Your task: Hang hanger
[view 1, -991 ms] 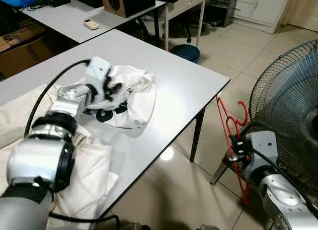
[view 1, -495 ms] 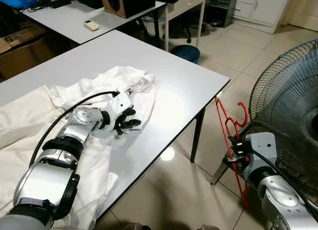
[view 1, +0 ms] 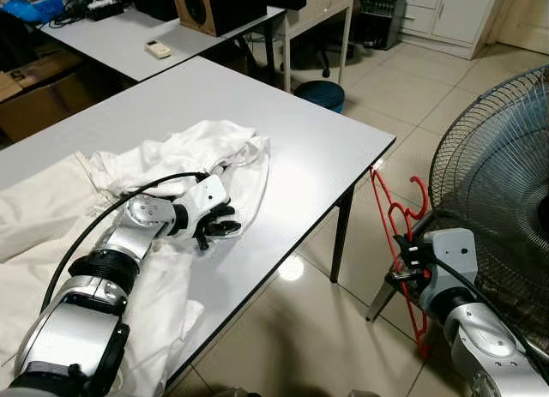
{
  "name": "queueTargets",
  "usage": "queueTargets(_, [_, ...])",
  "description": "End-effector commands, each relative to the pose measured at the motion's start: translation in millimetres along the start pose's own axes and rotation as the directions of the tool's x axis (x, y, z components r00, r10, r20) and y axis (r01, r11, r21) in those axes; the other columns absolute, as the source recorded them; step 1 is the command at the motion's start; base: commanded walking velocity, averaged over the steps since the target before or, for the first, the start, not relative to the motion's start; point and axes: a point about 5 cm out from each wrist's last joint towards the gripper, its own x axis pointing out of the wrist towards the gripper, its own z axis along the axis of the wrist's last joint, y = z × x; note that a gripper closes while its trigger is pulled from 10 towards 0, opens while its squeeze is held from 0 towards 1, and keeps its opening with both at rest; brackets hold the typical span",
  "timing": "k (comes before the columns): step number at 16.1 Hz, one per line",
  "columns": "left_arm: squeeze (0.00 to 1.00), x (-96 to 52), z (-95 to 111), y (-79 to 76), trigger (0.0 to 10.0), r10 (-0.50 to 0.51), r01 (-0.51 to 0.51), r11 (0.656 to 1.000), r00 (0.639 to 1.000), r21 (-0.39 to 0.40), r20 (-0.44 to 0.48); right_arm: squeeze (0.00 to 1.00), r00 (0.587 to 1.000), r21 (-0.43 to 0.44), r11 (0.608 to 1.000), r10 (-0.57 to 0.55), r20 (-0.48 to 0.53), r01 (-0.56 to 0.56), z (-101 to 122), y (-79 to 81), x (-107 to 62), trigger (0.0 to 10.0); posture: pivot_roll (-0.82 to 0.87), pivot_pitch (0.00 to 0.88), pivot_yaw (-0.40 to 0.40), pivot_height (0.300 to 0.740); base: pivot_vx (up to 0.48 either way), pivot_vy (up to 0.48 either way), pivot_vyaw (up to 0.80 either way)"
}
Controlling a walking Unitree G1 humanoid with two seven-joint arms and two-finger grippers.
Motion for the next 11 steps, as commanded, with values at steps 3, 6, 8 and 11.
queueTargets(3, [0.0,9.9,-21.2,-12.9,0.0,0.035,-0.043,0.996,0.996,-0.082,-0.087,0.0,1.0,-0.001,1.0,0.008,-0.001,-0.008,-0.8,2.2,0.6,10.0,-0.24,0.0,0.125,0.74,0.0,0.0,0.0])
queueTargets(6, [0.0,12.4,-16.2,-13.3,0.0,0.072,-0.074,0.993,0.997,-0.095,-0.029,0.0,1.0,-0.002,1.0,0.01,0.0,-0.01,-1.0,2.4,0.6,10.0,-0.24,0.0,0.123,0.74,0.0,0.0,0.0])
queueTargets(8, [0.0,9.8,-8.8,-12.6,0.0,0.034,-0.023,0.987,0.997,-0.158,0.065,0.0,1.0,-0.005,1.0,0.014,0.0,-0.014,-0.8,2.6,0.8,10.0,-0.24,0.0,0.123,0.74,0.0,0.0,0.0])
queueTargets(11, [0.0,-0.3,9.1,-5.4,0.0,-0.001,0.09,0.942,0.964,-0.324,0.265,0.0,0.998,-0.01,0.999,0.048,0.031,-0.048,3.7,4.0,0.7,10.0,-0.24,0.0,0.121,0.74,0.0,0.0,0.0])
